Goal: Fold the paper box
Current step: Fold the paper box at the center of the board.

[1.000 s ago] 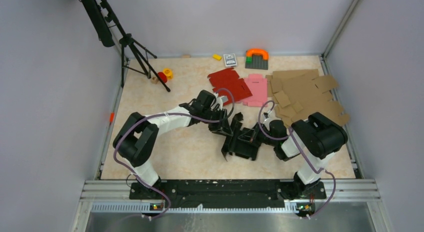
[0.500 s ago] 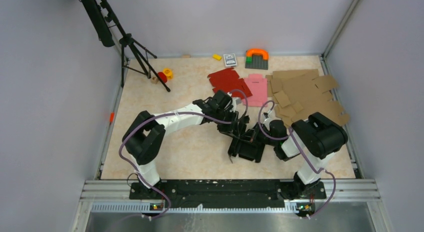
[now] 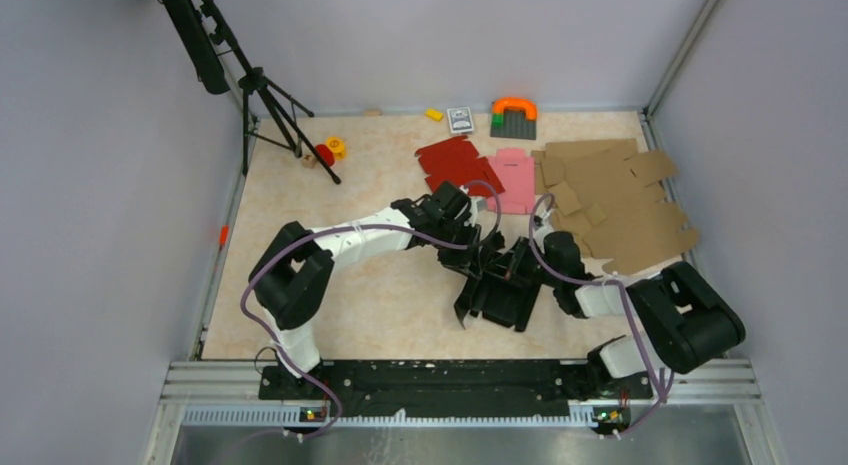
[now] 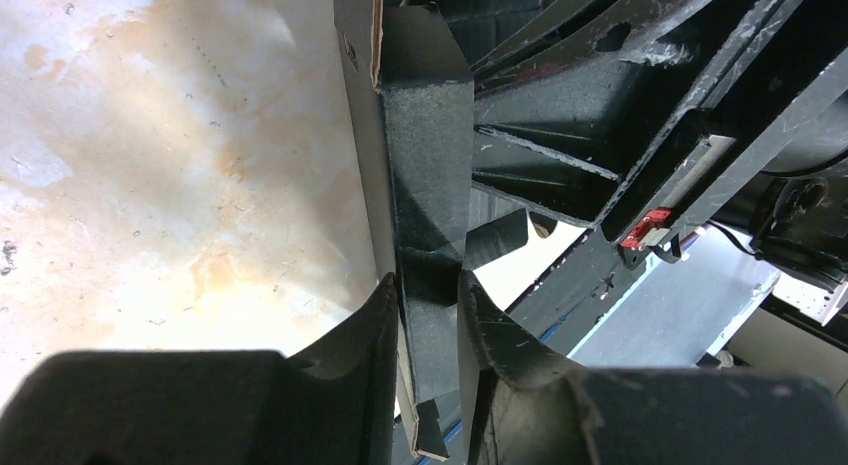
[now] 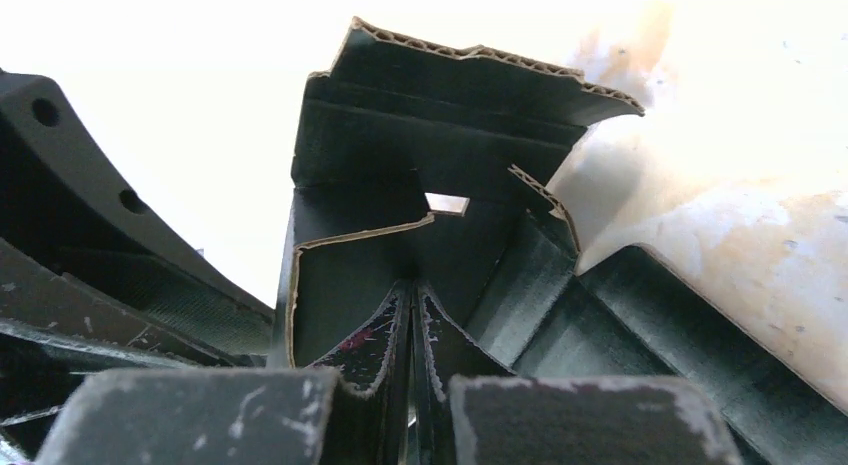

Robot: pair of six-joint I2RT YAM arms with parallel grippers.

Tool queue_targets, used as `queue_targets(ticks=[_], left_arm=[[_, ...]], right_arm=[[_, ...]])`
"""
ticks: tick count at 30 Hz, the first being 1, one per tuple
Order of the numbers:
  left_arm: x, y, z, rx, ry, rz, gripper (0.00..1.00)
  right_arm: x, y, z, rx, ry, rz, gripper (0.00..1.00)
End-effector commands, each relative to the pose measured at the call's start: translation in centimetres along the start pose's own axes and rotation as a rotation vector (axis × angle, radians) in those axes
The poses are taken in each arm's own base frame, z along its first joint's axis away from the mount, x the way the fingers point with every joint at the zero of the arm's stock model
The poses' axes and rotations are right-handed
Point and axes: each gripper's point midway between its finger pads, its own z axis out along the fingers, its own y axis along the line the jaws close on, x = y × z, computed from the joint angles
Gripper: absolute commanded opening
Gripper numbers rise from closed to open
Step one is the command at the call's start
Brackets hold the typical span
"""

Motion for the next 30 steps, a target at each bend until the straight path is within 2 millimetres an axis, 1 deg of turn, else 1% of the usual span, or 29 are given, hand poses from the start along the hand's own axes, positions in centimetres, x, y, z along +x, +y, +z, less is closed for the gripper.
queue_targets(ticks=[1,5,8,12,13,14,15,16,18,19,20,21,24,25,27,30], left_arm=[[-1.2,-1.2,0.1,0.039,-0.028,0.016,0.25],[-1.2,-1.4,0.0,0.048,-0.032,0.015,0.25],[-1.3,-1.6,-0.2,0.051,-0.037,0.018,0.25],[-1.4,-1.8,-0.3,0.057,-0.040,0.022,0.25],[-1.4,-1.9,-0.3,0.059,-0.040,0.022,0.25],[-1.4,-1.9,-0.3,0.060,-0.039,0.021,0.25],[-1.4,-1.9,-0.3,0.060,-0.039,0.020,0.25],[-1.4,-2.0,-0.4,0.063,-0.041,0.022,0.25],[-1.5,-2.1,-0.5,0.064,-0.044,0.022,0.25],[-1.6,-2.1,-0.5,0.064,-0.045,0.022,0.25],[-1.6,-2.2,-0.6,0.067,-0.047,0.023,0.25],[-1.6,-2.2,-0.6,0.067,-0.046,0.023,0.25],[-1.6,-2.2,-0.6,0.070,-0.047,0.020,0.25],[-1.6,-2.3,-0.5,0.071,-0.046,0.020,0.25],[-1.6,-2.3,-0.5,0.075,-0.044,0.019,0.25],[-1.6,-2.5,-0.4,0.083,-0.042,0.019,0.25]], right_arm=[[-0.3,-1.2,-0.4,0.083,0.007,-0.030,0.00],[-0.6,-1.6,-1.6,0.145,-0.009,-0.043,0.00],[-1.6,-2.1,-3.2,0.235,-0.054,-0.078,0.00],[-1.7,-2.3,-5.4,0.307,-0.052,-0.111,0.00],[-1.7,-2.3,-6.0,0.326,-0.050,-0.114,0.11],[-1.5,-2.6,-6.6,0.359,-0.044,-0.110,0.28],[-1.7,-2.7,-7.3,0.392,-0.051,-0.104,0.49],[-1.2,-3.6,-8.4,0.458,-0.042,-0.083,0.62],[-1.5,-4.9,-10.3,0.569,-0.083,-0.058,0.76],[-1.6,-5.3,-11.0,0.604,-0.098,-0.049,0.79],[-1.5,-5.5,-11.4,0.619,-0.102,-0.045,0.78],[-1.2,-5.7,-11.7,0.623,-0.103,-0.034,0.75],[-0.1,-6.3,-11.7,0.612,-0.097,0.008,0.57],[0.4,-6.8,-11.6,0.614,-0.091,0.021,0.53],[1.3,-7.8,-11.2,0.624,-0.071,0.048,0.49],[2.3,-8.4,-10.3,0.606,-0.035,0.063,0.45]])
